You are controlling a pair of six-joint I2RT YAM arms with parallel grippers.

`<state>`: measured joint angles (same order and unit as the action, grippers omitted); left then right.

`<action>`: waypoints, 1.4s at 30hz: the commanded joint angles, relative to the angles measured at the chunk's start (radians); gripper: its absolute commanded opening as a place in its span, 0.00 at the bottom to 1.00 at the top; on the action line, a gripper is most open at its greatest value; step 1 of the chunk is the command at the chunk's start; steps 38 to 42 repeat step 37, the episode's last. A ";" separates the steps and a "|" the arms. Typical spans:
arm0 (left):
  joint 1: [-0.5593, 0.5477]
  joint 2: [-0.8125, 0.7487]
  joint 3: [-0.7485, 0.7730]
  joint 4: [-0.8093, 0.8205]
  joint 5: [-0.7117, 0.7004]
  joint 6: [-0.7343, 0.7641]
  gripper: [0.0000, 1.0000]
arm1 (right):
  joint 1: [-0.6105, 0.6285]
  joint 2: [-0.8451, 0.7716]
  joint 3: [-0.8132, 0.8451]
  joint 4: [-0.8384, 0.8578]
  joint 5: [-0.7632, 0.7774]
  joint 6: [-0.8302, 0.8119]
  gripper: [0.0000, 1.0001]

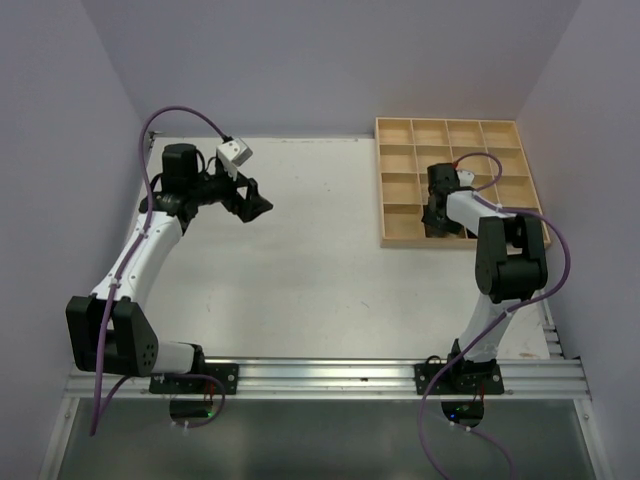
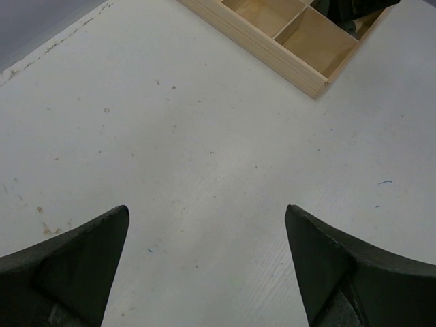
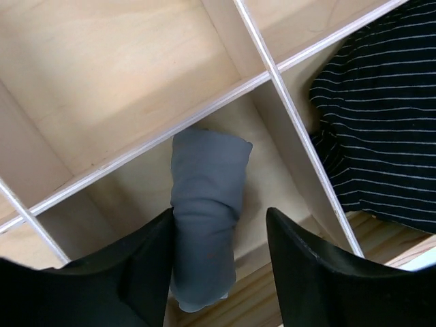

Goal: Roll the underwear
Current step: Place the rolled underwear into the container

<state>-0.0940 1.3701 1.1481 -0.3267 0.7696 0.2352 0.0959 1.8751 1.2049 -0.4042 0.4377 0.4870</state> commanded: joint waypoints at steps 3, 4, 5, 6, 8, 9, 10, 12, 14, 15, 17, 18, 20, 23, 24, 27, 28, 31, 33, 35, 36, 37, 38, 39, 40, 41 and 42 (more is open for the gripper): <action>0.002 0.003 0.035 -0.041 -0.015 0.038 1.00 | 0.016 -0.083 0.022 -0.011 -0.008 0.013 0.67; 0.002 0.003 0.035 -0.046 -0.019 0.038 1.00 | 0.016 -0.114 0.025 -0.024 -0.007 0.010 0.67; 0.002 0.000 0.036 -0.048 -0.021 0.036 1.00 | 0.016 -0.129 0.030 -0.028 -0.007 0.007 0.68; 0.002 -0.002 0.038 -0.049 -0.027 0.032 1.00 | 0.016 -0.145 0.035 -0.034 -0.013 0.002 0.68; 0.002 -0.008 0.039 -0.046 -0.042 0.024 1.00 | 0.016 -0.194 0.059 -0.054 -0.022 -0.007 0.70; 0.004 -0.008 0.041 -0.046 -0.050 0.021 1.00 | 0.016 -0.214 0.068 -0.061 -0.033 -0.020 0.70; 0.004 -0.009 0.044 -0.046 -0.059 0.018 1.00 | 0.016 -0.231 0.079 -0.073 -0.053 -0.027 0.71; 0.004 -0.006 0.051 -0.049 -0.095 0.009 1.00 | 0.018 -0.283 0.108 -0.081 -0.083 -0.054 0.76; 0.004 0.009 0.065 -0.074 -0.122 0.007 1.00 | 0.025 -0.313 0.137 -0.096 -0.140 -0.074 0.83; 0.004 0.015 0.076 -0.083 -0.133 0.001 1.00 | 0.033 -0.341 0.143 -0.097 -0.163 -0.099 0.88; 0.005 0.024 0.076 -0.097 -0.164 -0.022 1.00 | 0.066 -0.369 0.156 -0.108 -0.226 -0.125 0.98; 0.013 0.026 0.076 -0.106 -0.165 -0.023 1.00 | 0.086 -0.392 0.157 -0.110 -0.234 -0.148 0.99; 0.020 0.024 0.067 -0.132 -0.165 -0.016 1.00 | 0.160 -0.404 0.159 -0.125 -0.251 -0.168 0.99; 0.031 0.009 0.015 -0.152 -0.171 -0.010 1.00 | 0.270 -0.429 0.125 -0.104 -0.298 -0.179 0.99; 0.033 0.003 -0.023 -0.156 -0.173 -0.004 1.00 | 0.301 -0.433 0.108 -0.084 -0.341 -0.177 0.99; 0.033 -0.023 -0.105 -0.163 -0.240 0.018 1.00 | 0.427 -0.447 0.036 -0.021 -0.381 -0.171 0.99; 0.034 -0.031 -0.126 -0.161 -0.262 0.026 1.00 | 0.461 -0.447 0.015 0.013 -0.372 -0.171 0.99; 0.046 -0.071 -0.208 -0.164 -0.270 0.087 1.00 | 0.573 -0.439 -0.063 0.062 -0.366 -0.162 0.99; 0.050 -0.123 -0.269 -0.155 -0.271 0.110 1.00 | 0.628 -0.429 -0.109 0.079 -0.363 -0.151 0.99; 0.050 -0.175 -0.298 -0.132 -0.280 0.107 1.00 | 0.669 -0.439 -0.146 0.111 -0.356 -0.145 0.99; 0.050 -0.186 -0.312 -0.127 -0.282 0.102 1.00 | 0.676 -0.442 -0.157 0.120 -0.359 -0.140 0.99; 0.051 -0.195 -0.312 -0.130 -0.285 0.101 1.00 | 0.679 -0.445 -0.165 0.137 -0.372 -0.139 0.99; 0.051 -0.195 -0.312 -0.130 -0.285 0.101 1.00 | 0.679 -0.445 -0.165 0.137 -0.372 -0.139 0.99; 0.051 -0.195 -0.312 -0.130 -0.285 0.101 1.00 | 0.679 -0.445 -0.165 0.137 -0.372 -0.139 0.99; 0.051 -0.195 -0.312 -0.130 -0.285 0.101 1.00 | 0.679 -0.445 -0.165 0.137 -0.372 -0.139 0.99; 0.051 -0.195 -0.312 -0.130 -0.285 0.101 1.00 | 0.679 -0.445 -0.165 0.137 -0.372 -0.139 0.99; 0.051 -0.195 -0.312 -0.130 -0.285 0.101 1.00 | 0.679 -0.445 -0.165 0.137 -0.372 -0.139 0.99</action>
